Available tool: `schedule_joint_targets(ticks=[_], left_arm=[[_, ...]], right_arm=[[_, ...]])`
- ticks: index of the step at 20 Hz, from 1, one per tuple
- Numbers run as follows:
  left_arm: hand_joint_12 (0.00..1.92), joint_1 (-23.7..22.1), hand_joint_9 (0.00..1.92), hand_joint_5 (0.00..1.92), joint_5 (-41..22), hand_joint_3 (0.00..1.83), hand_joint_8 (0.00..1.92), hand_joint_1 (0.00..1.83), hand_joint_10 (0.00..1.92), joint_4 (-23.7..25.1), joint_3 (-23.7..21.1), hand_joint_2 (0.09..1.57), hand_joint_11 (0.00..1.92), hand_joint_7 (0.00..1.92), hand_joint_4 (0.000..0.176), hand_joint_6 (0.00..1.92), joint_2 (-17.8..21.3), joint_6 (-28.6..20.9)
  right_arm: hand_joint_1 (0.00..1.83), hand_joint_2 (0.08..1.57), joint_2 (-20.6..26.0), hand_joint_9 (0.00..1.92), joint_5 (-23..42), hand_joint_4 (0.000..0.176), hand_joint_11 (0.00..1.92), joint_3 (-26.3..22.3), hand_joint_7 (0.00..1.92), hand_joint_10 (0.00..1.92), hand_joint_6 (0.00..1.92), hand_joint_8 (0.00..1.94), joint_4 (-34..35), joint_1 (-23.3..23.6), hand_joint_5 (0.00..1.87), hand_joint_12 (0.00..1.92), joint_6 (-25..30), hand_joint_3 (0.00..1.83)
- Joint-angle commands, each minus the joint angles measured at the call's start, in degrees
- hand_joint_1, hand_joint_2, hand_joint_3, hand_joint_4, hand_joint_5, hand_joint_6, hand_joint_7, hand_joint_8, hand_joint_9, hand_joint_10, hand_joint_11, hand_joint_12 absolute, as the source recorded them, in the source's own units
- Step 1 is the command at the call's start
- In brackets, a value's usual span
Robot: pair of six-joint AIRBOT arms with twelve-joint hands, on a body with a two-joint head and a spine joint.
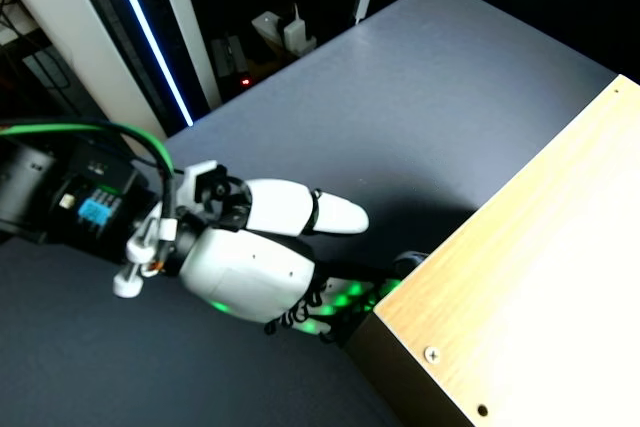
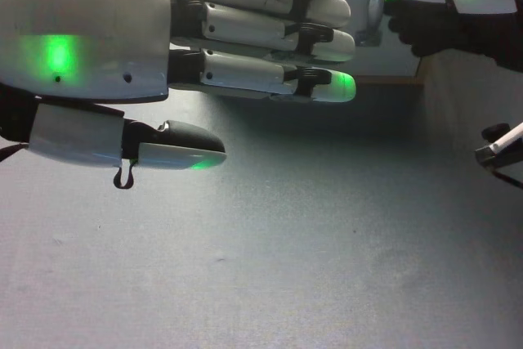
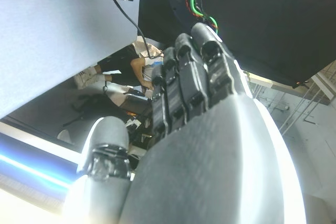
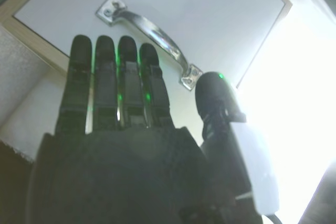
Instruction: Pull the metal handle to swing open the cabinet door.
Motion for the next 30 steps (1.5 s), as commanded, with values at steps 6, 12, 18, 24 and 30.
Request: schedule_joint_targets(ticks=[6, 12, 18, 24, 30], left_arm=[[0.68, -0.51, 0.26, 0.25, -1.47, 0.08, 0.0, 0.0, 0.0, -5.58, -0.12, 1.57, 0.0, 0.28, 0.0, 0.0, 0.55, 0.61], [0.68, -0.51, 0.26, 0.26, -1.47, 0.08, 0.0, 0.0, 0.0, -5.58, -0.12, 1.57, 0.0, 0.28, 0.0, 0.0, 0.55, 0.61], [0.7, -0.51, 0.27, 0.26, -1.47, 0.07, 0.0, 0.0, 0.0, -5.58, -0.12, 1.57, 0.0, 0.28, 0.0, 0.0, 0.55, 0.61], [0.72, -0.51, 0.27, 0.26, -1.47, 0.07, 0.0, 0.0, 0.0, -5.58, -0.12, 1.57, 0.0, 0.29, 0.0, 0.0, 0.55, 0.61], [0.73, -0.51, 0.27, 0.26, -1.47, 0.07, 0.0, 0.0, 0.0, -5.58, -0.12, 1.57, 0.0, 0.29, 0.0, 0.0, 0.55, 0.61]], right_arm=[[0.0, 1.49, 0.84, 0.29, 6.49, 0.0, 0.0, -2.52, 0.34, 0.0, 0.0, 0.0, -0.52, 0.38, 0.33, 0.79, 0.69, 0.0], [0.0, 1.49, 2.04, 0.29, 6.48, 0.0, 0.0, -4.12, 0.34, 0.0, 0.0, 0.0, -0.92, 0.17, 0.33, 0.77, 0.69, 0.0], [0.0, 1.49, 4.04, 0.3, 6.49, 0.0, 0.0, -7.55, 0.35, 0.0, 0.0, 0.0, -2.18, -0.32, 0.33, 0.8, 0.69, 0.0], [0.0, 1.49, 6.35, 0.29, 6.47, 0.0, 0.0, -10.4, 0.33, 0.0, 0.0, 0.0, -3.87, -0.73, 0.33, 0.79, 0.62, 0.0], [0.0, 1.5, 8.92, 0.29, 6.44, 0.0, 0.0, -13.4, 0.34, 0.0, 0.0, 0.0, -4.69, -1.98, 0.33, 0.8, 0.61, 0.0]])
